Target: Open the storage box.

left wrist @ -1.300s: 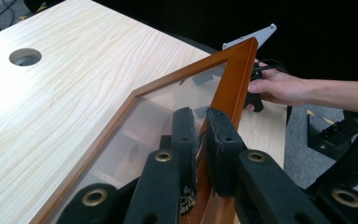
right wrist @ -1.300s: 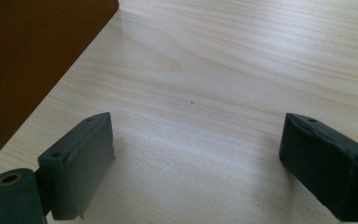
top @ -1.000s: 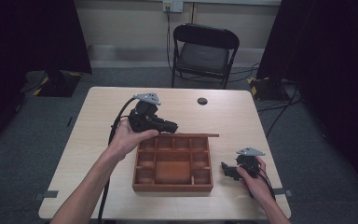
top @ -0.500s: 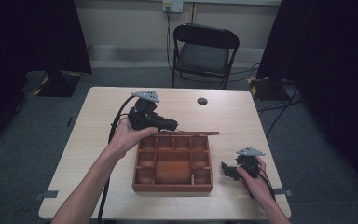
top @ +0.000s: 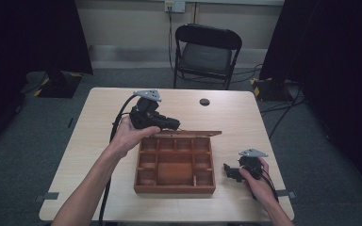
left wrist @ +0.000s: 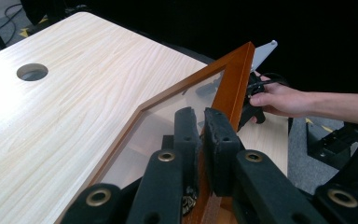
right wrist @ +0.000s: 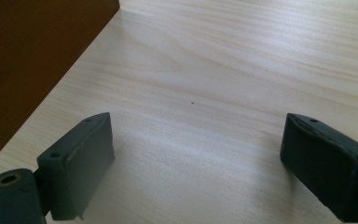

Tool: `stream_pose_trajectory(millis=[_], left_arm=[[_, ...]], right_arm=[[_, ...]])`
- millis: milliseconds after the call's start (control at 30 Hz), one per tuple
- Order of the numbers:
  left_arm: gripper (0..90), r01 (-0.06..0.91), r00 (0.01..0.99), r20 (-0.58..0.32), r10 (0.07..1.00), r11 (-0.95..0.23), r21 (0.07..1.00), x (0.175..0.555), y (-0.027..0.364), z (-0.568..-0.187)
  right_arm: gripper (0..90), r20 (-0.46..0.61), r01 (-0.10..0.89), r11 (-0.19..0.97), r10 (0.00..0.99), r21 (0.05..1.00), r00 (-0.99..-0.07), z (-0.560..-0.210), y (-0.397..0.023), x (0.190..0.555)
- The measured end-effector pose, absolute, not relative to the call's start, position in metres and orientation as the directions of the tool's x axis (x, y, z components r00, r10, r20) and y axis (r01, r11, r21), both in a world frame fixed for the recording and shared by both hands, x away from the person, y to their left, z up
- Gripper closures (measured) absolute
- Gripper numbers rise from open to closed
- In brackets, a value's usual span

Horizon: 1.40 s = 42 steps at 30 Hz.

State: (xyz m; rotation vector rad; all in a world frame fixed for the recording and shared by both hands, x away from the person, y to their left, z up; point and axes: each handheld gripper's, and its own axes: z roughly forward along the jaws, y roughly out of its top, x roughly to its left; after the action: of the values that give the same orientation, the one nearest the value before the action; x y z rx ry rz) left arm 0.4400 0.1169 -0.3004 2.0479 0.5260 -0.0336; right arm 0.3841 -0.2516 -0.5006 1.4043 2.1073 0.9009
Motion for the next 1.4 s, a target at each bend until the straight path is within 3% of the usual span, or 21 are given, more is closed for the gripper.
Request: stream_pose_trajectory(millis=[1400], left_arm=[[84.2, 0.381, 0.903, -0.239, 0.358, -0.408, 0.83, 0.4411, 0.1189, -0.3006]], right_arm=[[8.9, -0.011, 0.631, 0.269, 0.925, 0.728, -0.38, -0.5005, -0.2515, 0.3841]])
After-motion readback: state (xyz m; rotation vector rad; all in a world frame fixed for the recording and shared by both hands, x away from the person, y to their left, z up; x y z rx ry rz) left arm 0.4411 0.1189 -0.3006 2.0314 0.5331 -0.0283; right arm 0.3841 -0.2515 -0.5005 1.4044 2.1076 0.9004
